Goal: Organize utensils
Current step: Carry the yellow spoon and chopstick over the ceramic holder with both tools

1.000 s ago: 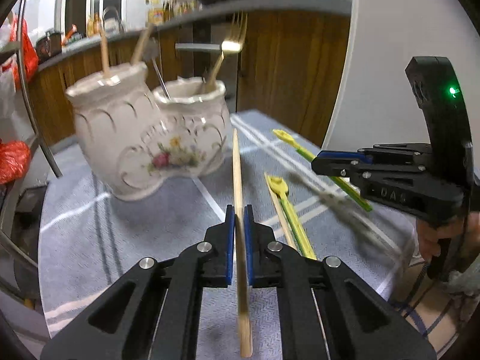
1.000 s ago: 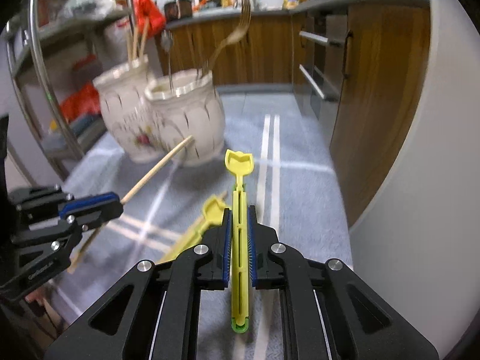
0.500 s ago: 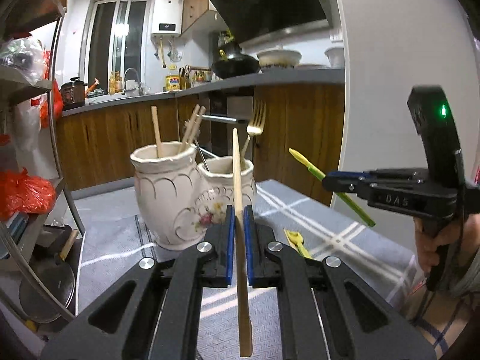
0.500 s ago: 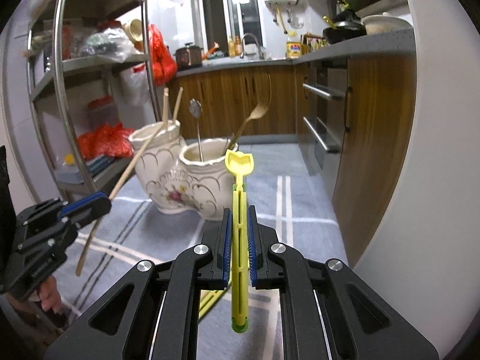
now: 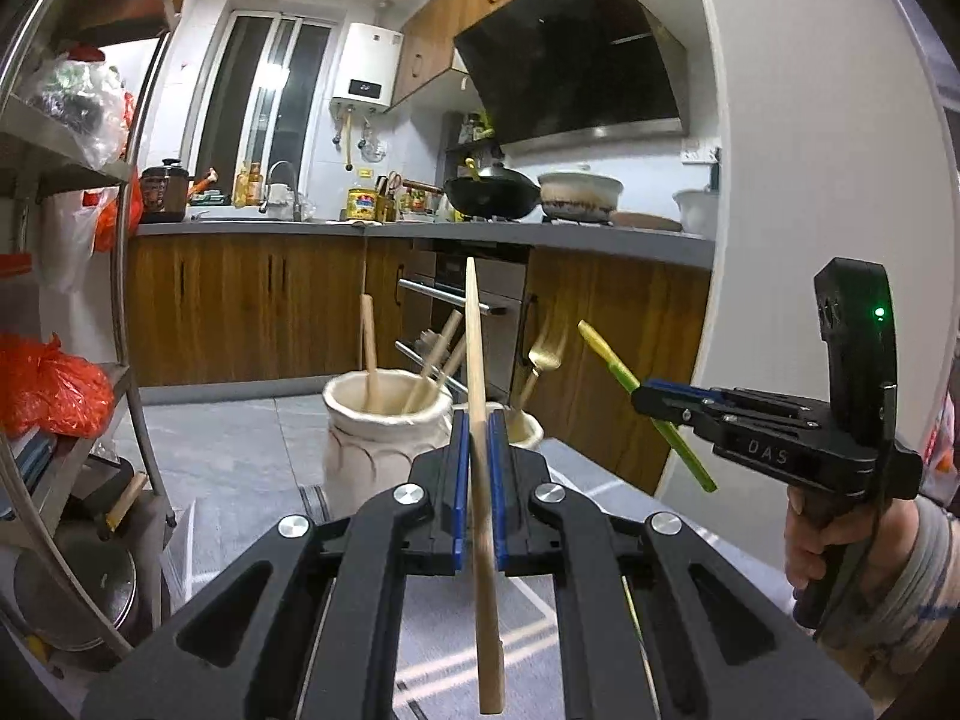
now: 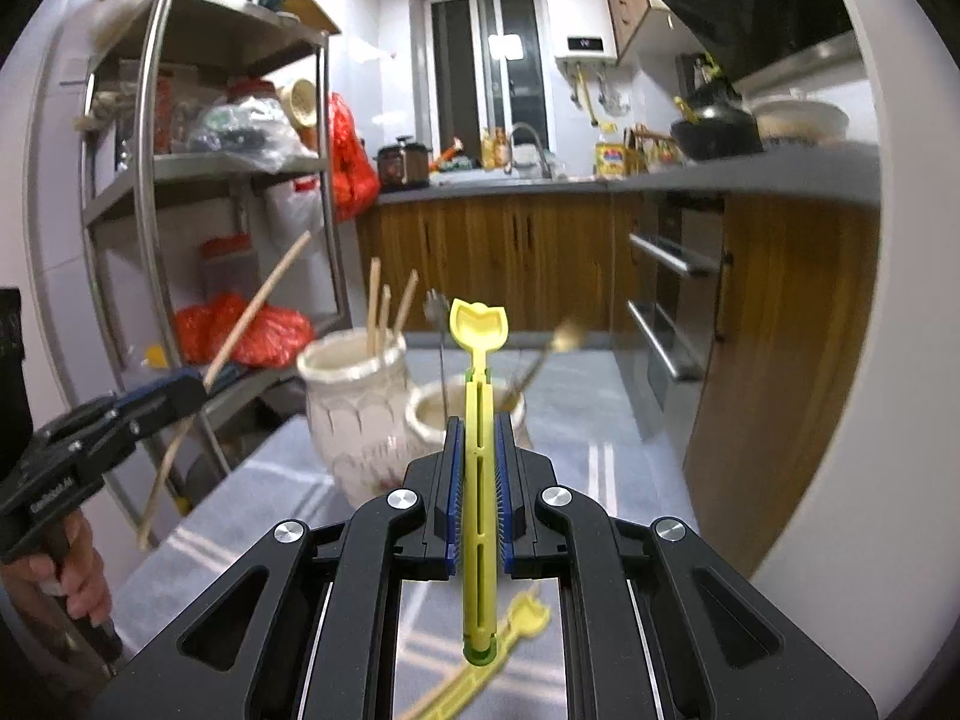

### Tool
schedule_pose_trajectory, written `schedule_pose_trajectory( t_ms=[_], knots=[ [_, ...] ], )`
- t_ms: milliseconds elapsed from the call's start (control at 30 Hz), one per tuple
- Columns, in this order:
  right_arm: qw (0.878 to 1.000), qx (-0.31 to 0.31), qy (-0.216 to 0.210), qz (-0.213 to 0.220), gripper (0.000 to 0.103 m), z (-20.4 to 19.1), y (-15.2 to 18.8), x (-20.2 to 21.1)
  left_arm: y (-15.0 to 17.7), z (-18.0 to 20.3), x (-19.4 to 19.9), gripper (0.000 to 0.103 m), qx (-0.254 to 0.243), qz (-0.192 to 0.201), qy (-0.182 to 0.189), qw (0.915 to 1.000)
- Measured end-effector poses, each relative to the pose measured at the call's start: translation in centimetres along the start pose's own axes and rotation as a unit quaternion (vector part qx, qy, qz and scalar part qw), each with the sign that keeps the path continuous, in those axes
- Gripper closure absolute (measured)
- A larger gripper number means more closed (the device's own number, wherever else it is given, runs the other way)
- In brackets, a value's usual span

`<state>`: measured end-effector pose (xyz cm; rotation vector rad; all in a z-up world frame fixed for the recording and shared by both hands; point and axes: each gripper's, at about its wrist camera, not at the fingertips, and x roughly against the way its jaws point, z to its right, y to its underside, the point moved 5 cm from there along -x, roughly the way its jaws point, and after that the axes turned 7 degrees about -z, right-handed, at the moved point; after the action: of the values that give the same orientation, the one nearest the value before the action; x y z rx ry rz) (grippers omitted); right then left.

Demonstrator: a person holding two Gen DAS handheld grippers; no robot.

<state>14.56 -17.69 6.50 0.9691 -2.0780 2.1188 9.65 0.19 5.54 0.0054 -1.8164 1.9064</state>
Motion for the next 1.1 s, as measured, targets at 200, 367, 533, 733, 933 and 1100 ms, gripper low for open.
schedule_pose_trajectory(
  t_ms=[200, 367, 533, 733, 933, 1100],
  knots=[
    [0.999, -0.012, -0.013, 0.031, 0.092, 0.3, -3.0, -2.1, -2.9, -2.6, -1.6, 0.097, 0.038, 0.014, 0.010, 0.9991],
    [0.998, -0.029, -0.020, 0.048, 0.092, 1.3, -4.6, -4.5, -5.6, -4.3, -3.7, 0.097, 0.054, 0.033, 0.016, 0.9979],
    [0.996, -0.058, -0.041, 0.048, 0.092, 2.3, -5.2, -7.4, -7.5, -5.0, -6.5, 0.097, 0.056, 0.053, 0.008, 0.9970],
    [0.994, -0.064, -0.067, 0.052, 0.092, 2.0, -5.6, -9.8, -7.9, -6.0, -9.9, 0.097, 0.067, 0.062, -0.017, 0.9957],
    [0.995, -0.062, -0.070, 0.032, 0.092, 1.6, -4.7, -12.3, -7.0, -5.7, -12.0, 0.097, 0.047, 0.065, -0.053, 0.9954],
    [0.997, -0.040, -0.053, 0.026, 0.092, 0.8, -4.2, -13.2, -5.7, -6.1, -12.3, 0.097, 0.046, 0.053, -0.059, 0.9958]
  ],
)
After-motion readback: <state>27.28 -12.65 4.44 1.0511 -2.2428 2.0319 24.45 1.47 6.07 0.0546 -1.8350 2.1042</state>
